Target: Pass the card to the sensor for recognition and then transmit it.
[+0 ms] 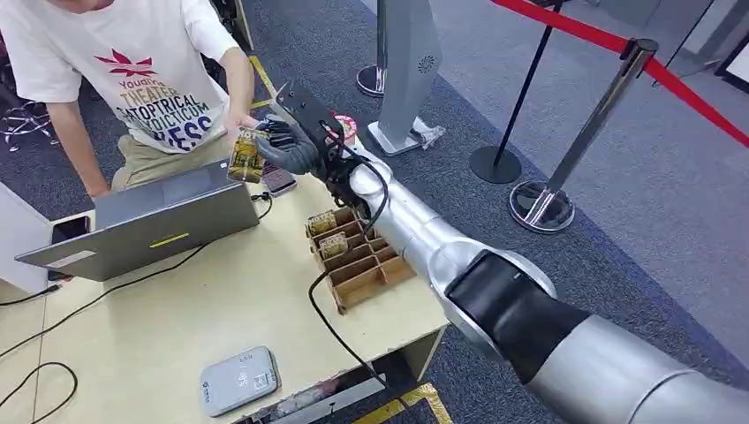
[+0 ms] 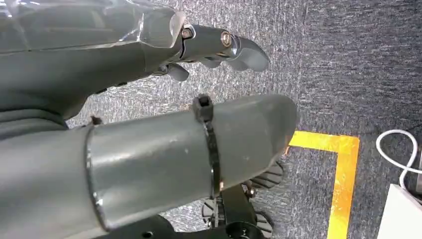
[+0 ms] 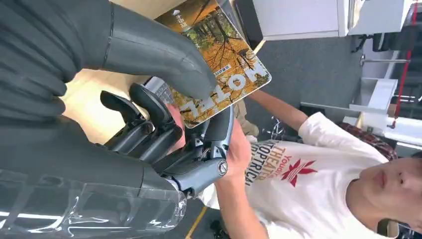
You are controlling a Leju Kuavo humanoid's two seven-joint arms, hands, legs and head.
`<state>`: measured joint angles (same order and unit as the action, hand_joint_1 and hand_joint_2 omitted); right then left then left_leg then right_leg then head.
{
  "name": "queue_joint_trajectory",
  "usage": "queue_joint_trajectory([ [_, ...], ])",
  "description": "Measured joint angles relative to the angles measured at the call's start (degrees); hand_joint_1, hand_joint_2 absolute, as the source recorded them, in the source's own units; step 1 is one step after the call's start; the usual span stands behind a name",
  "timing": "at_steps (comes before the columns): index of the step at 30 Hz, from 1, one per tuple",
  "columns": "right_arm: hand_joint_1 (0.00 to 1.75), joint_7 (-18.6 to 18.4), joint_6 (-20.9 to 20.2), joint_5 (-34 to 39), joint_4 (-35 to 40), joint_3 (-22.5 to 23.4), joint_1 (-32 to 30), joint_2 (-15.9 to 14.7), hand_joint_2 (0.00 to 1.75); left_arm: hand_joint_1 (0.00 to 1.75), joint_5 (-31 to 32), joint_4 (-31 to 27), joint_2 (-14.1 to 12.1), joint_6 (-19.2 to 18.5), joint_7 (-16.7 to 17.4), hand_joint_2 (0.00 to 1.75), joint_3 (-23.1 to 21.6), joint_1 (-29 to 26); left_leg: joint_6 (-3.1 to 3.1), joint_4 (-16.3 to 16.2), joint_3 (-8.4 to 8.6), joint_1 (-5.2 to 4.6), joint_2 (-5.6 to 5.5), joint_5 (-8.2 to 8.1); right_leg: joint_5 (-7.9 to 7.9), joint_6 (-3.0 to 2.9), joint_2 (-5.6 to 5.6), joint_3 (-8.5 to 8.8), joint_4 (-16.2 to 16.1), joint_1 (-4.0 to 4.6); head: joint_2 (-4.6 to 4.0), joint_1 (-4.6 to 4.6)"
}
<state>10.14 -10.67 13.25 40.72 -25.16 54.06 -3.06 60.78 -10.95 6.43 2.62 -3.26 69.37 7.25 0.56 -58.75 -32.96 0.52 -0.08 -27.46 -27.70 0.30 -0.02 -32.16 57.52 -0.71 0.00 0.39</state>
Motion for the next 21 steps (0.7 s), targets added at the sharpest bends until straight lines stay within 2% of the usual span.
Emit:
queue_joint_trajectory([
  [19, 1.75, 2.14, 0.06, -1.14, -6.23, 0.61, 1.94, 1.66, 1.75, 0.00, -0.09, 0.00, -0.02, 0.11, 0.04, 0.00, 0.00, -0.07, 0.00, 0.00, -0.01, 0.00, 0.00, 0.00, 0.00, 0.00, -0.01, 0.00, 0.00, 0.00, 0.00, 0.00],
  [20, 1.27, 2.25, -0.07, -1.16, -6.38, 0.77, 1.94, 1.68, 1.75, 0.00, -0.09, 0.00, -0.02, 0.11, 0.04, 0.00, 0.00, -0.09, 0.00, 0.00, -0.01, 0.00, -0.01, 0.00, 0.00, 0.00, -0.01, 0.00, 0.00, 0.00, 0.00, 0.00],
  [21, 1.17, 2.38, -0.11, -1.16, -6.55, 0.90, 1.94, 1.68, 1.75, 0.00, -0.09, 0.00, -0.02, 0.09, 0.04, 0.00, 0.00, -0.10, 0.00, 0.00, -0.01, 0.00, -0.01, 0.00, 0.00, 0.00, -0.01, 0.00, 0.00, 0.00, 0.00, 0.00],
])
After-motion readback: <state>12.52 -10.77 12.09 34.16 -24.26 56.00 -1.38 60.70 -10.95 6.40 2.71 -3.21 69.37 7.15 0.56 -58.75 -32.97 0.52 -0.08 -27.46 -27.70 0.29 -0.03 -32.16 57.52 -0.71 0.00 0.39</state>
